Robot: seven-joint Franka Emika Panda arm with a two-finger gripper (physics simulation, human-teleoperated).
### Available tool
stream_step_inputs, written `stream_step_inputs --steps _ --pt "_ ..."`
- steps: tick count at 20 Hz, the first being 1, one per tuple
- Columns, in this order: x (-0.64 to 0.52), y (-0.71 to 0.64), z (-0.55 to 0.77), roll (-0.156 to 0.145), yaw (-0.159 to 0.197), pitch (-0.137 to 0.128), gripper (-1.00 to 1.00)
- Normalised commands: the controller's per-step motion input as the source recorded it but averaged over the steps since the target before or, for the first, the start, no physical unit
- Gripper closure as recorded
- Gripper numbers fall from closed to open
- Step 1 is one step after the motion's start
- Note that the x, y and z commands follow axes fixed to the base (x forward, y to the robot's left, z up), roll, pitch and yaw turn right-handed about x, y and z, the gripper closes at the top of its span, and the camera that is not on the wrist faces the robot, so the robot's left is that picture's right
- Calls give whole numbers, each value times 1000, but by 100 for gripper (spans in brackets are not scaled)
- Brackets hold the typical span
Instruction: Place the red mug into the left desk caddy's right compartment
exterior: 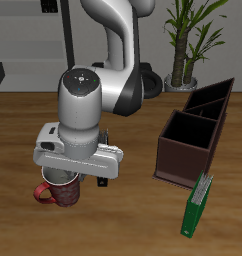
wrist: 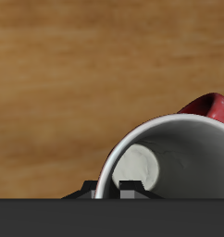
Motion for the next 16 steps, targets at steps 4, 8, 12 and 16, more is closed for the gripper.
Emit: stream_step_inputs --steps 4,8,12,16 --pt "-190 41 600 -7 -15 -66 100" --pt "-238 111 618 6 4 -72 100" --pt "-325 50 648 -19 -10 -78 100" --pt "-357 54 617 -4 -14 -68 100"
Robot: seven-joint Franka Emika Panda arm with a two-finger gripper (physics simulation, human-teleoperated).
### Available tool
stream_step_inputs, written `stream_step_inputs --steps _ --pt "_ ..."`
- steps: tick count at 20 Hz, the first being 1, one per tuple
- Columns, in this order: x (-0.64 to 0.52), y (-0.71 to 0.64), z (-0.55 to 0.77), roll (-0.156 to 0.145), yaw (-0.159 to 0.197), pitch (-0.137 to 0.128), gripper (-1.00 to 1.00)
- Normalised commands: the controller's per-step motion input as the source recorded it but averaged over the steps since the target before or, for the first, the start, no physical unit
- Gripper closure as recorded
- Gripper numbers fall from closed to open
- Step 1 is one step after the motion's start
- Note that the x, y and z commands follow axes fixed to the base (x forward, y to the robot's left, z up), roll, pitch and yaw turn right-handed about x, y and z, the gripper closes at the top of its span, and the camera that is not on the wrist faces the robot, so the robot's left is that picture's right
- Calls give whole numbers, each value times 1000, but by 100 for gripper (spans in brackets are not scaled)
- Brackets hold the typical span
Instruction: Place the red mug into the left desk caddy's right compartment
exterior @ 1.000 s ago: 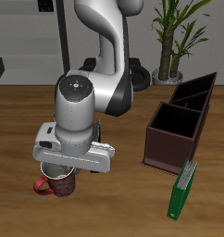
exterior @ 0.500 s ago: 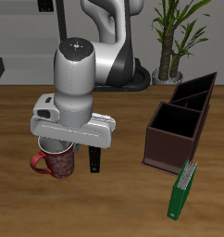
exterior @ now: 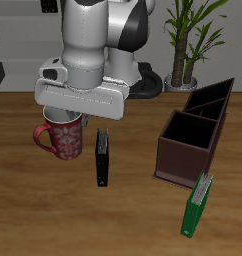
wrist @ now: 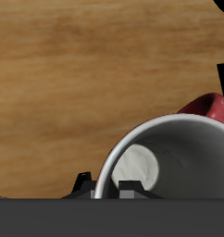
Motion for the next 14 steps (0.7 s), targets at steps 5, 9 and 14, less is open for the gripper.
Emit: stream_step_inputs --steps 5,9,14 --pt "-369 -37 522 -16 -4 -52 100" --pt "-269 -103 381 -37 -5 -47 100" --pt "-369 -44 390 -18 -35 -38 100"
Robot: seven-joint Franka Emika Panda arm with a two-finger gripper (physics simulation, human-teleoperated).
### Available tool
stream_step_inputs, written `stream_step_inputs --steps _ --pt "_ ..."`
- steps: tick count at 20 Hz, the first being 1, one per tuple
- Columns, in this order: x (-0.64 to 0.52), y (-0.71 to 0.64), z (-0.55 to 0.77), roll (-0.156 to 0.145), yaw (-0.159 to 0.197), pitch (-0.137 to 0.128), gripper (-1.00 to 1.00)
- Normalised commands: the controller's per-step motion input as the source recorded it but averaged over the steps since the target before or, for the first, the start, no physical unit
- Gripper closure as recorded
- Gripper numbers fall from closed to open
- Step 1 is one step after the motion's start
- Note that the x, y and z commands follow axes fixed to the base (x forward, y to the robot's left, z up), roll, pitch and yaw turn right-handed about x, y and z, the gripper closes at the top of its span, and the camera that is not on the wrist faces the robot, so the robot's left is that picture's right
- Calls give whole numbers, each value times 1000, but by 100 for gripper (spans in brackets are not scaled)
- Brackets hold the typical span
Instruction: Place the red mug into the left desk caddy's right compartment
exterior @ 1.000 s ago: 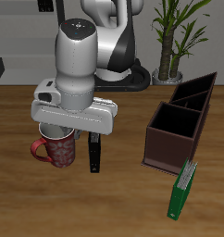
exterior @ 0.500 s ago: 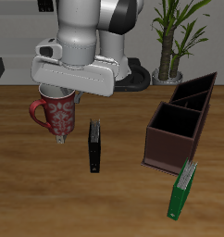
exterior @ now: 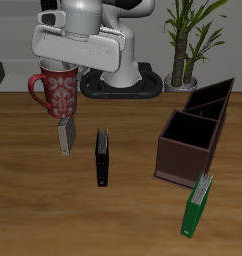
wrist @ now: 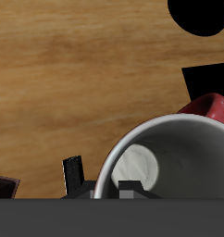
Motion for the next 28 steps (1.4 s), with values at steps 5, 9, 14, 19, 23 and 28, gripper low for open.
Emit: stream_step_inputs --steps 5,9,14,19,23,28 --pt "-482 186 177 -14 -3 13 100" --pt "-381 235 -8 9 -26 30 100" --pt "-314 325 -69 22 1 23 100" --pt "-325 492 -59 43 29 30 100" --pt "-273 444 -75 37 8 29 100" --pt "-125 423 21 61 5 11 100"
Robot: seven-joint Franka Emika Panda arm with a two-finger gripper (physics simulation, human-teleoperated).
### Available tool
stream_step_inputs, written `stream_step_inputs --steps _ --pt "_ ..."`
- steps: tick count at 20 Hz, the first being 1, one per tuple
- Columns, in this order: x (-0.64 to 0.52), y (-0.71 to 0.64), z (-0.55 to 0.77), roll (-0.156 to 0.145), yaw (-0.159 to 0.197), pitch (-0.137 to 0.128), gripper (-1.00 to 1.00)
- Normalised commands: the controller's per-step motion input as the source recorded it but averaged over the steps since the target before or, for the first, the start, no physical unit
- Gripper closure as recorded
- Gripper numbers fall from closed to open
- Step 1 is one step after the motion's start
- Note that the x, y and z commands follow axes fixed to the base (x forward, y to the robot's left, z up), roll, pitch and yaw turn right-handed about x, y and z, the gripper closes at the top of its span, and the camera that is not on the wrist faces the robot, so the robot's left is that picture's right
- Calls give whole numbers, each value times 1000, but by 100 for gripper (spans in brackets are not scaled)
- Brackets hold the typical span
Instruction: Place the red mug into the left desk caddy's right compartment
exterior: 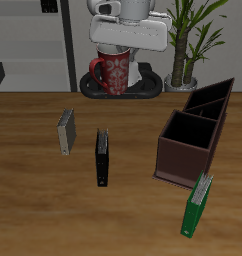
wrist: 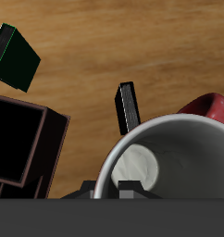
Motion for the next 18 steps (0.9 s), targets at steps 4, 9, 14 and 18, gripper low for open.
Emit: stream_step_inputs --steps 4,9,14,18 --pt "2 272 12 38 -2 3 100" --pt "75 298 105 39 -11 -40 100" --pt "195 238 -5 24 -21 0 100" --pt "209 391 -30 22 4 -3 100"
